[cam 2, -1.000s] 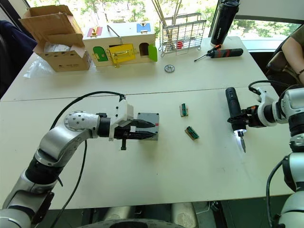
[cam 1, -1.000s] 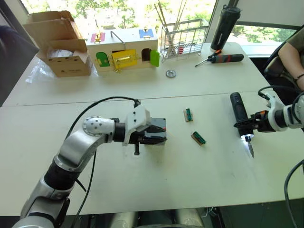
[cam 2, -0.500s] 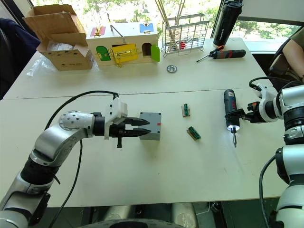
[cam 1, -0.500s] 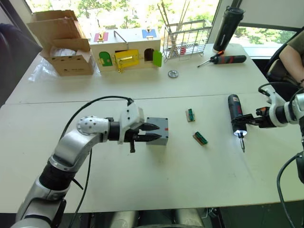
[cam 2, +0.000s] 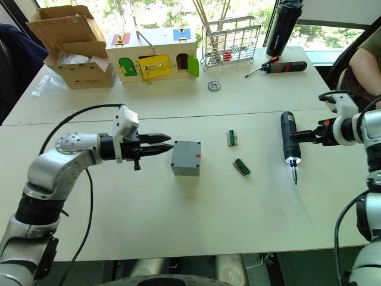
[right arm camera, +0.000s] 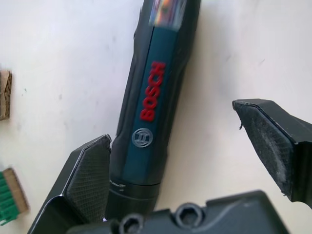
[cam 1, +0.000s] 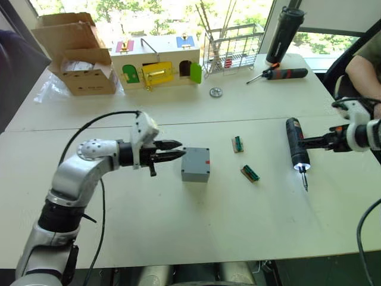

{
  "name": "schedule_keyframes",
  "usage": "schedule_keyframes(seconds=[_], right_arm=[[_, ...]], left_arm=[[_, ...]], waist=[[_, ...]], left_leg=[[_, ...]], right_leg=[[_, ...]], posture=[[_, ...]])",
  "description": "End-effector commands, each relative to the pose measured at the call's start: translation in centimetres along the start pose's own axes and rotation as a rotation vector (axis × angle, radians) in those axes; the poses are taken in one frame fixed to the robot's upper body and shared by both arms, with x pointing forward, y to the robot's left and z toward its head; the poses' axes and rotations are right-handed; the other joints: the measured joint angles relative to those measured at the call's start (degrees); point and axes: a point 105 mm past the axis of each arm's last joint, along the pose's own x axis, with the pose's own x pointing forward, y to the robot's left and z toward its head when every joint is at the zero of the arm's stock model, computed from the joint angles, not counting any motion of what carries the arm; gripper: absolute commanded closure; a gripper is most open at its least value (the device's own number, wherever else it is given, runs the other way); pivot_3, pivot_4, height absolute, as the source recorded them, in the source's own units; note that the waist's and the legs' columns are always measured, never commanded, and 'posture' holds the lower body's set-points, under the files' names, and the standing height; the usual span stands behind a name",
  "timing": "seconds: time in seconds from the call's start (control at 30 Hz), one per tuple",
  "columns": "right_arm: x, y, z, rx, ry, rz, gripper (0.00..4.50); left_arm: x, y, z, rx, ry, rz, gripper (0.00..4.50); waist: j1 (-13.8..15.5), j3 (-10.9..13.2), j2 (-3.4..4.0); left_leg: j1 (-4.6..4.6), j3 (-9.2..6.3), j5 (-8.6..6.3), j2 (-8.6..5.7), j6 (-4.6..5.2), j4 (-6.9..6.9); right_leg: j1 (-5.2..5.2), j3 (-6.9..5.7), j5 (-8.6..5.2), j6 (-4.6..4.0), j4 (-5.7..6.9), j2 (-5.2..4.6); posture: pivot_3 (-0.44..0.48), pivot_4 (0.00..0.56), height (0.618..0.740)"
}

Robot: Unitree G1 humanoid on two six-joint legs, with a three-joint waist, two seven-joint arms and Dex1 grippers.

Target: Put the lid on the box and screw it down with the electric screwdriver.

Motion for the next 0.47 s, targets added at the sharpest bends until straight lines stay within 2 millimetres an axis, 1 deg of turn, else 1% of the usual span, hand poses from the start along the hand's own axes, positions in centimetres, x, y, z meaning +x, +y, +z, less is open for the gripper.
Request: schedule_keyframes(seconds=[0.03, 0.07, 0.1, 0.13, 0.17, 0.23, 0.3, 0.33, 0.4, 0.47], right_arm=[[-3.4, 2.0, 5.2, -0.155, -0.363, 0.004, 0.02], [-4.2, 3.4, 5.6, -0.136, -0.452, 0.061, 0.02], [-4.7, 4.8, 5.4, -0.127, -0.512, 0.114, 0.02], [-4.9, 6.3, 4.5, -0.118, -0.541, 0.172, 0.02], [-5.0, 7.3, 3.8, -0.115, -0.555, 0.204, 0.02], [-4.7, 9.7, 1.4, -0.120, -0.547, 0.259, 0.02], [-4.4, 11.6, -0.9, -0.136, -0.532, 0.305, 0.02], [-4.0, 12.0, -2.0, -0.135, -0.502, 0.310, 0.02], [-3.4, 12.4, -3.4, -0.128, -0.465, 0.315, 0.02], [-2.5, 13.3, -4.7, -0.125, -0.433, 0.341, 0.02]], left_arm=[[-2.7, 1.6, -0.7, -0.057, 0.016, 0.108, 3.16], [-3.4, 1.8, -1.2, -0.073, 0.027, 0.129, 3.16], [-3.9, 1.8, -1.7, -0.093, 0.035, 0.139, 3.16], [-4.5, 1.8, -2.3, -0.109, 0.054, 0.148, 3.16], [-4.9, 1.7, -2.7, -0.117, 0.068, 0.155, 3.16], [-5.7, 1.2, -3.8, -0.163, 0.094, 0.162, 3.16], [-6.3, 0.8, -4.4, -0.213, 0.098, 0.160, 3.16], [-6.4, 0.5, -4.8, -0.231, 0.102, 0.154, 3.16], [-6.4, 0.4, -5.3, -0.248, 0.109, 0.151, 3.16], [-6.1, -0.1, -5.9, -0.289, 0.106, 0.137, 3.16]], waist=[[-0.1, 0.0, 0.00], [-0.3, 0.0, 0.00], [-0.3, 0.0, 0.00], [-0.2, 0.0, -0.02], [-0.1, 0.0, -0.02], [0.4, 0.0, -0.04], [0.9, 0.0, -0.03], [1.1, 0.0, -0.03], [1.4, 0.0, -0.03], [1.5, 0.0, -0.03]], left_leg=[[0.00, 0.01, 0.00, 0.00, 0.00, 0.01], [0.00, 0.01, 0.01, 0.02, -0.01, -0.03], [0.02, 0.01, 0.00, 0.05, -0.01, -0.08], [0.02, 0.01, 0.01, 0.07, -0.02, -0.08], [0.02, -0.04, 0.01, 0.09, -0.03, -0.08], [0.03, -0.12, 0.03, 0.09, -0.05, -0.04], [0.03, -0.20, 0.04, 0.06, -0.08, 0.05], [0.03, -0.17, 0.06, 0.01, -0.11, 0.06], [0.06, -0.14, 0.06, -0.01, -0.11, 0.16], [0.06, -0.12, 0.05, -0.02, -0.10, 0.33]], right_leg=[[-0.02, 0.01, 0.00, 0.00, 0.04, 0.00], [-0.04, 0.01, 0.00, 0.00, 0.06, 0.01], [-0.05, 0.02, 0.00, 0.00, 0.08, 0.03], [-0.08, 0.02, 0.00, 0.00, 0.14, 0.04], [-0.08, -0.03, 0.00, 0.00, 0.21, 0.05], [-0.08, -0.01, 0.00, -0.01, 0.29, 0.03], [0.01, -0.03, 0.00, -0.01, 0.31, 0.00], [0.02, 0.02, 0.00, -0.01, 0.30, -0.03], [0.08, 0.06, 0.00, -0.01, 0.32, -0.04], [0.11, 0.08, 0.00, -0.01, 0.41, -0.03]], posture=[[0.000, 0.150, 0.740], [0.000, 0.150, 0.740], [0.000, 0.150, 0.740], [0.000, 0.150, 0.740], [0.000, 0.150, 0.740], [0.000, 0.150, 0.740], [0.000, 0.150, 0.740], [0.000, 0.150, 0.740], [0.000, 0.150, 0.740], [0.000, 0.150, 0.740]])
